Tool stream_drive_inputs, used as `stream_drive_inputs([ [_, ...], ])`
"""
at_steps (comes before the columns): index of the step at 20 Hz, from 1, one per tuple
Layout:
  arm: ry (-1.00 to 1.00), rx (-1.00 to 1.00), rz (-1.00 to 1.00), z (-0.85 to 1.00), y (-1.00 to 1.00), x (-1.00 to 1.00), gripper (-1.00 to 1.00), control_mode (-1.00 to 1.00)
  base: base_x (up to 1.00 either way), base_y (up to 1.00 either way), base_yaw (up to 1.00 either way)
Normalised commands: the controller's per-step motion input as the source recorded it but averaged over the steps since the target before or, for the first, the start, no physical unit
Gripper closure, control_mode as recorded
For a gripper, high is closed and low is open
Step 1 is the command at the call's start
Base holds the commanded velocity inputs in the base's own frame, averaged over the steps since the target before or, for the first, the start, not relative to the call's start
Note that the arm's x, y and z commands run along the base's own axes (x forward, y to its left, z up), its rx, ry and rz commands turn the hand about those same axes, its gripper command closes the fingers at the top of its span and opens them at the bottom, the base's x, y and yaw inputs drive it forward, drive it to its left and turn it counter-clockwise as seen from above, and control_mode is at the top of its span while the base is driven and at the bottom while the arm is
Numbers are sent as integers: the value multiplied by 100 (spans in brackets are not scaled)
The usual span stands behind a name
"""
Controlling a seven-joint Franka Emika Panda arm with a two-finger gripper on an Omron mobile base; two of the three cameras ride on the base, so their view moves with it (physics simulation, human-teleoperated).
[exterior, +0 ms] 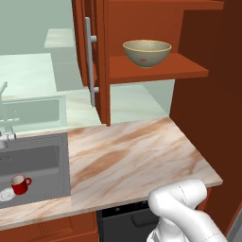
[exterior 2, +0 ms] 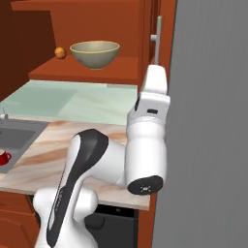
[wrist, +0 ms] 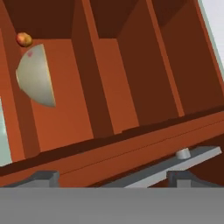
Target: Pick the mug and place it in the sink. Pick the bowl and place it in the open cabinet and then close the cabinet.
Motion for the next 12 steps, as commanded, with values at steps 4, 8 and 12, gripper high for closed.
stream_drive_inputs([
  [4,1,0,17,-40,86,89,-100,-100,0,0,0],
  [8,4,0,19,-46,100,96,-100,-100,0,0,0],
  [12,4,0,18,-44,100,100,-100,-100,0,0,0],
])
